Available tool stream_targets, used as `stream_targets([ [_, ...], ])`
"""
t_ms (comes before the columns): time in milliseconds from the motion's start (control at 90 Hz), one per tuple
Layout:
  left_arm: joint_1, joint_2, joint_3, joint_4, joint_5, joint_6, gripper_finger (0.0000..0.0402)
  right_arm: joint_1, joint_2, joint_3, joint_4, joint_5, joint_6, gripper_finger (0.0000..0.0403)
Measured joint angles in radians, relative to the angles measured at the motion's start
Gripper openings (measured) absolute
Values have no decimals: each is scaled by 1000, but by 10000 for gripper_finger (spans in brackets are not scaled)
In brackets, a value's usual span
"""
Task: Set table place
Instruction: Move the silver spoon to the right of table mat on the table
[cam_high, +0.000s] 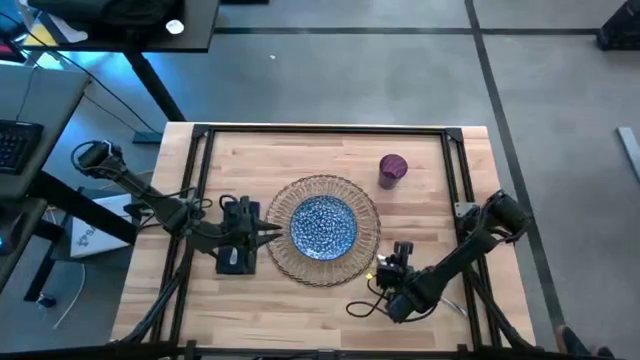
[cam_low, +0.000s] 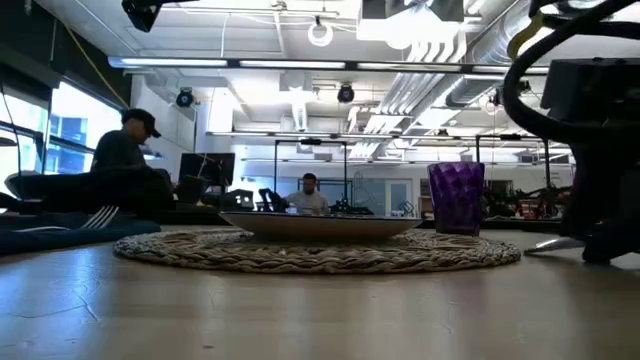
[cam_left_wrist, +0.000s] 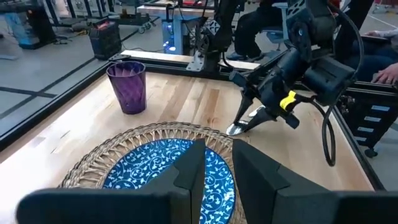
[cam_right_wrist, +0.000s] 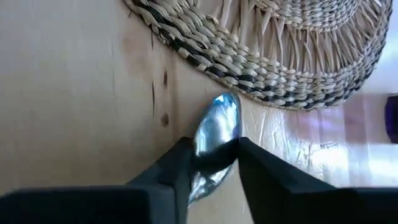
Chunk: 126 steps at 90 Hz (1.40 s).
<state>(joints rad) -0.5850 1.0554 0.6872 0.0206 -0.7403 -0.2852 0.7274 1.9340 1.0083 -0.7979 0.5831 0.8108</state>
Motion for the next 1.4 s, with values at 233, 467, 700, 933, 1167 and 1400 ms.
stream_targets([
  [233, 0, 0, 0, 0, 0, -1, 65, -11, 3, -15, -14, 17, 99, 11],
  [467, 0, 0, 0, 1, -1, -1, 65, -18, -42, -16, -73, -30, 418, 0],
  [700, 0, 0, 0, 25, -6, 0, 65, -39, -207, -21, -211, -100, 803, 0],
  [933, -30, 0, 0, 31, -4, 23, 65, -47, -452, -140, -268, -41, 1193, 0],
  [1167, -81, 0, 0, 30, -3, 37, 65, -81, -623, -406, -125, 34, 1336, 0],
  [1400, -89, 0, 0, 29, -3, 55, 65, -141, -639, -584, 70, 5, 1289, 0],
])
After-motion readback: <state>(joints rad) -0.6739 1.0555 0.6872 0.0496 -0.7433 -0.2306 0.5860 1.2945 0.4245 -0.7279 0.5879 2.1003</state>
